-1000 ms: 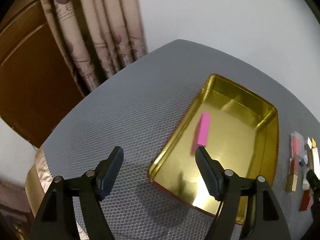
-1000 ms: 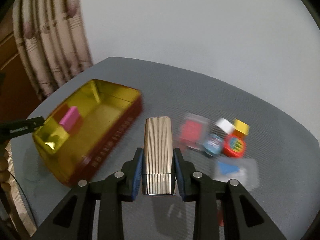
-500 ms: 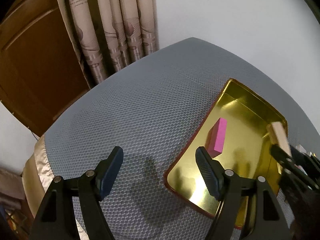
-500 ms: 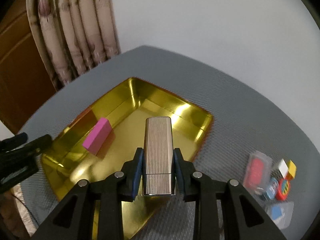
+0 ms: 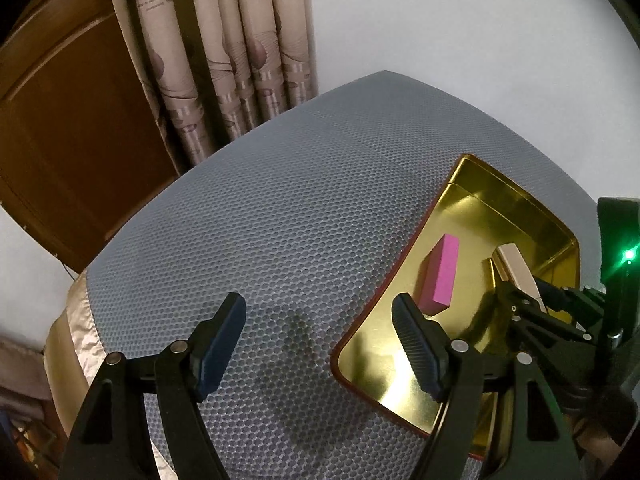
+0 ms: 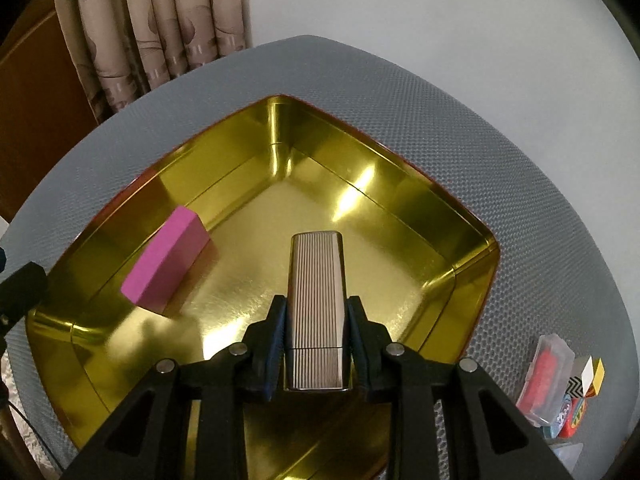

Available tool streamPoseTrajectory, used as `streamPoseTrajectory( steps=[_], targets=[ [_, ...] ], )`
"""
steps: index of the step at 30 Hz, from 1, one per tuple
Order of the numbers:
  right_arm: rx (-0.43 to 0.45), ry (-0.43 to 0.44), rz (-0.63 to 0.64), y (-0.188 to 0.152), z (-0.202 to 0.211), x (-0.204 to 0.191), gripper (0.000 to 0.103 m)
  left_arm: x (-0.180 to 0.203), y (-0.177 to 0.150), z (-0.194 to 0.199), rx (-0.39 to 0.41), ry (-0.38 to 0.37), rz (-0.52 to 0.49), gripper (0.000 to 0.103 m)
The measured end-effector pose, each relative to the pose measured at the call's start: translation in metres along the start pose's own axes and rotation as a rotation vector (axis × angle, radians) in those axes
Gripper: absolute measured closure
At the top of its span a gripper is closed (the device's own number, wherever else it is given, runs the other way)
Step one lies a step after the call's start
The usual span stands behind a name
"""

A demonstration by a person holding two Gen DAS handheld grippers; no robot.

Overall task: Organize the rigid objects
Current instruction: 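Carry the ribbed gold case with right gripper into the tin and release, then move right gripper to the red block and grasp it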

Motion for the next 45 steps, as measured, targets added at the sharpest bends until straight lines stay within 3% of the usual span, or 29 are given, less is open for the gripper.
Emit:
streamPoseTrajectory(
  steps=[16,23,31,35,42,45],
  targets=[
    [0.049,-0.018,-0.029,0.007,0.013,-0.004,0.069,0.0,0.001,0.004,0.001,-0.031,-0.011,0.029],
    [0.13,-0.004,-0.059,-0.002,0.059,0.003,0.069,0.001,0.002,0.007,0.014,-0.04,-0.029,0.029],
    [0.175,-0.071,-0.124,-0.053,0.132,0.043,0.069,0.003,0.001,0.012,0.031,-0.044,-0.05,0.028],
    [0.182,-0.136,-0.193,-0.092,0.168,0.083,0.069,0.005,-0.001,0.016,0.039,-0.054,-0.065,0.028],
    [0.133,-0.252,-0.274,-0.146,0.193,0.136,0.069,0.013,-0.007,0.023,0.037,-0.101,-0.089,0.028],
    [0.112,-0.264,-0.321,-0.168,0.194,0.148,0.069,0.019,-0.01,0.029,0.045,-0.121,-0.113,0.028]
  ],
)
Point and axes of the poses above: each gripper's, at about its wrist camera, not at the fingertips, and z roughly against the way its jaws point, x to its right, y to its top, the point moved 2 cm from there along -z, roughly the way its jaws point, and after that the axes turned 15 degrees about x, right-handed, at the moved point
